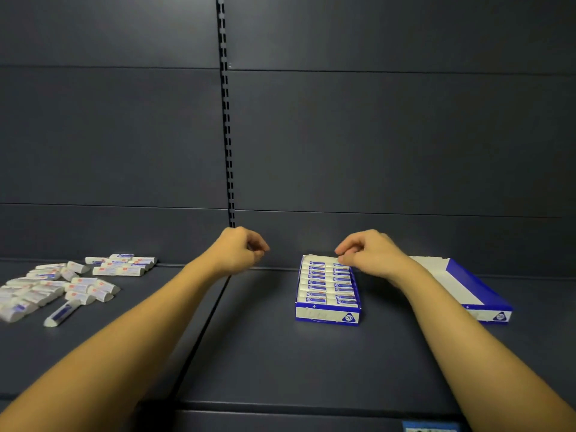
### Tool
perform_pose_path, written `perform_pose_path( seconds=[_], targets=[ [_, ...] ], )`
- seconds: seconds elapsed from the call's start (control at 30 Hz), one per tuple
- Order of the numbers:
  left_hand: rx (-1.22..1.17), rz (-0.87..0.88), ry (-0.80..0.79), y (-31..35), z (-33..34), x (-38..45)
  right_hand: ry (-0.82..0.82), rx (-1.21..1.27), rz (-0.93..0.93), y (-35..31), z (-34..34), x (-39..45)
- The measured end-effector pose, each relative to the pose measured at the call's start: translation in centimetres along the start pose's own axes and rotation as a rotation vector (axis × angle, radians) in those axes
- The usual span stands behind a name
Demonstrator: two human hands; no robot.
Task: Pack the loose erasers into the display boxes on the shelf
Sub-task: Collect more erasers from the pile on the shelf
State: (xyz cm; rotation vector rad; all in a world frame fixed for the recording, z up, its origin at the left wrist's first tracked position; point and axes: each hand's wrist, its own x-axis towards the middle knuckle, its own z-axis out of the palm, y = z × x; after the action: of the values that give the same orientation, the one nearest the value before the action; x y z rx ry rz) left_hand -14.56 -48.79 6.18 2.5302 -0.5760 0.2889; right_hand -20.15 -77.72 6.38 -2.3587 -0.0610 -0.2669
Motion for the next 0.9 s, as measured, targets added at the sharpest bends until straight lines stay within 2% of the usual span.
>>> perform_pose_path(
  seconds=[0.23,0.43,0.67,0.9],
  targets=[
    [0.305,-0.179,-0.001,-3.8,-3.9,-2.8,-0.197,-0.365,-0.122,-4.8,5.1,2.2],
    [0.491,-0.303,-0.011,-5.7,-7.2,-7.4,-0.217,-0.534,-0.204,-10.2,8.9,1.7],
    [0.564,-0.351,0.074,-9.3,-10.8,-12.0,-0.230,-0.581,-0.268,-16.1,13.2,0.4],
    [0.570,-0.336,0.053,-14.4,-15.4,-15.9,-0.251,-0.602,-0.262,-21.9,17.6,-1.5]
  ],
)
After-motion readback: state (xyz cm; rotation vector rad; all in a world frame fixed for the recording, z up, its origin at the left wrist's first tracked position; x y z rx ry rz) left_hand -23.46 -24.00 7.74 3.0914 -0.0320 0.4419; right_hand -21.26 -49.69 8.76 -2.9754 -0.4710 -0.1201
